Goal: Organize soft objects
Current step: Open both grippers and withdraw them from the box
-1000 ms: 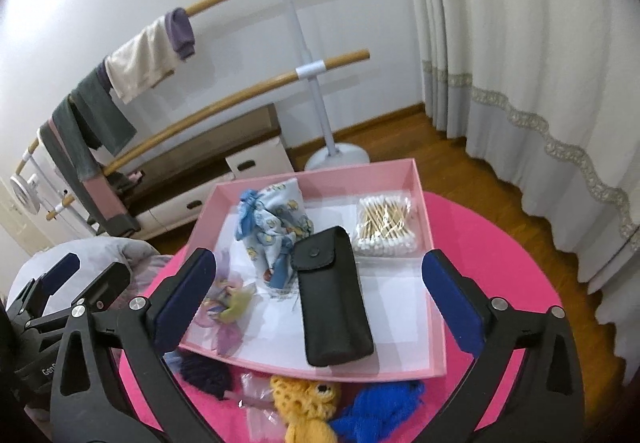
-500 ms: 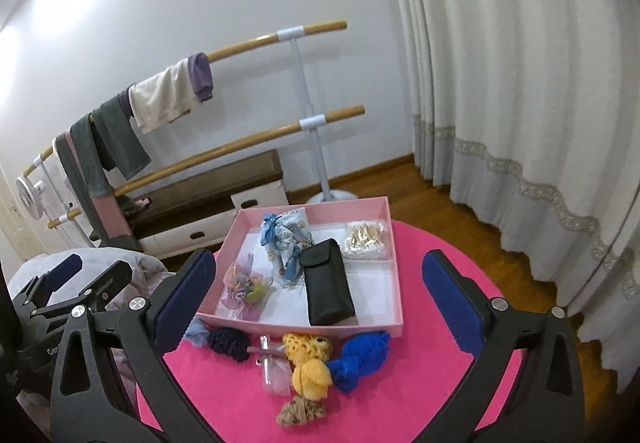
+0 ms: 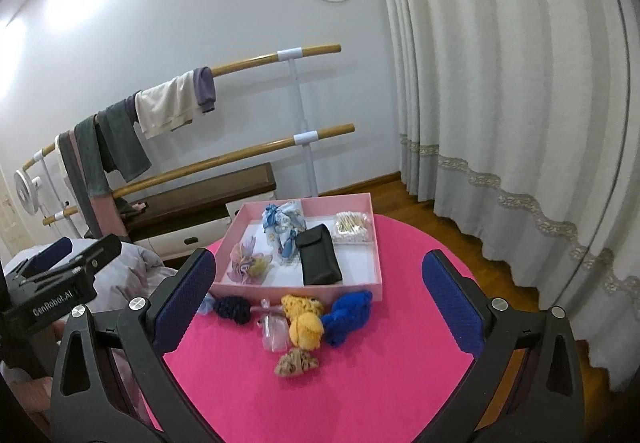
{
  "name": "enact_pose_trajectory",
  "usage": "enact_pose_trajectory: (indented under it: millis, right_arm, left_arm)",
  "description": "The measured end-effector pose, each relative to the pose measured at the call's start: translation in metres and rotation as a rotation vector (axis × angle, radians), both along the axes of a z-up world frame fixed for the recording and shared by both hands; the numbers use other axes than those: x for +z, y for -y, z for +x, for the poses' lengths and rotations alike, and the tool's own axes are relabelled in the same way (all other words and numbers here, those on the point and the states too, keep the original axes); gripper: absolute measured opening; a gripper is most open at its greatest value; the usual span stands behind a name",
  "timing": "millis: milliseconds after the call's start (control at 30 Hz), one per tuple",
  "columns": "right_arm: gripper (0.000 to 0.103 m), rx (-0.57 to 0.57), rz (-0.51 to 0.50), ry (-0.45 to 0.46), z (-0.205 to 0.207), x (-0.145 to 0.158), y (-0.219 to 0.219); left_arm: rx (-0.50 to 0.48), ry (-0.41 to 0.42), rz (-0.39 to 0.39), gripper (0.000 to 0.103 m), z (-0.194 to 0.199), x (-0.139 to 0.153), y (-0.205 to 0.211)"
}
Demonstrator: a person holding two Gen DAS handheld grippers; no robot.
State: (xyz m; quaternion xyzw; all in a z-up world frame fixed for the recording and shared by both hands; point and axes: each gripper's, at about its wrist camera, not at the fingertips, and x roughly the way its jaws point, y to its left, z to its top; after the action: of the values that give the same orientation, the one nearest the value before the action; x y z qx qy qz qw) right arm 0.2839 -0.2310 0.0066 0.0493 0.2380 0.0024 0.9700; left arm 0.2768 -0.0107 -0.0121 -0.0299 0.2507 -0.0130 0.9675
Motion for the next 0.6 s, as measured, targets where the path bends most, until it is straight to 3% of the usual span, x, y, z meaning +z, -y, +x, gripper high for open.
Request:
enact_pose_trajectory:
  millis: [333, 600]
  right_arm:
    - [0.103, 0.004, -0.012, -0.010, -0.026, -0.013, -0.002]
    - [0.103, 0.015, -0.003, -0.031, -0.030, -0.022, 0.000]
  left_arm:
    - [-0.012, -0.006, 0.003, 0.103, -0.055, 0.001, 0.001]
    - [-0.018, -0.023, -0.002, 0.103, -0.061, 0.004, 0.001]
